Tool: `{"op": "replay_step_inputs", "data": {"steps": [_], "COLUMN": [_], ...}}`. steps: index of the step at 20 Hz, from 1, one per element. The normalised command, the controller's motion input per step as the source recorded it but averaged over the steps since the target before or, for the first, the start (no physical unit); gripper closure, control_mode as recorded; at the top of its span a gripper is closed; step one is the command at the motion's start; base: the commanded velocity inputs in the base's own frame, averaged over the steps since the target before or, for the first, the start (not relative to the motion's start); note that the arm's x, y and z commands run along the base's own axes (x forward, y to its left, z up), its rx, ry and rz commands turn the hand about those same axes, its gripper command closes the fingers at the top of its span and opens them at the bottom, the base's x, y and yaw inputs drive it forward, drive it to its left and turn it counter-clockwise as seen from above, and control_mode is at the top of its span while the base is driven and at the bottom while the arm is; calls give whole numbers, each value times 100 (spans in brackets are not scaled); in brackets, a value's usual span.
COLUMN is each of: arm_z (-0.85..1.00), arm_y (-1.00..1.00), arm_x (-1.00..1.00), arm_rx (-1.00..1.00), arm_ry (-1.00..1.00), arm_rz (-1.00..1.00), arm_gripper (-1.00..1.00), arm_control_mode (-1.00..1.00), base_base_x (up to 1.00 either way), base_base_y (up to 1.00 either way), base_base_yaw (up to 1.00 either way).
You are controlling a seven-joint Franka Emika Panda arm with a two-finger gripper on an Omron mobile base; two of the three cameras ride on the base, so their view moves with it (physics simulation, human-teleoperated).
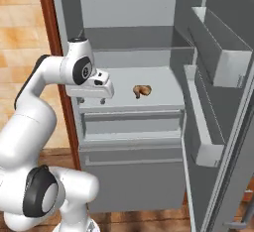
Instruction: Open the fridge, remove the apple, corn, and chicken drumstick, and place them on any counter.
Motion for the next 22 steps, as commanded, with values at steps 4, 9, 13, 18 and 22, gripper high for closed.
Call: {"op": "replay_step_inputs", "data": {"steps": [4, 9, 13, 18, 22], "arm_z": [0, -6, -43, -50, -31], "arm_y": [0, 0, 0, -44, -42], "arm_x": [0, 13, 89, 73, 51], "arm_rx": [0, 0, -4, -7, 1], "arm_ry": [0, -4, -13, -17, -9], "arm_rz": [0, 3, 1, -2, -1], "arm_gripper": [-100, -100, -100, -100, -100], "arm_control_mode": [100, -100, -100, -100, -100], "base_base_x": [23, 16, 0, 0, 0], "base_base_y": [-94, -34, 0, 0, 0], "base_base_yaw": [54, 16, 0, 0, 0]}}
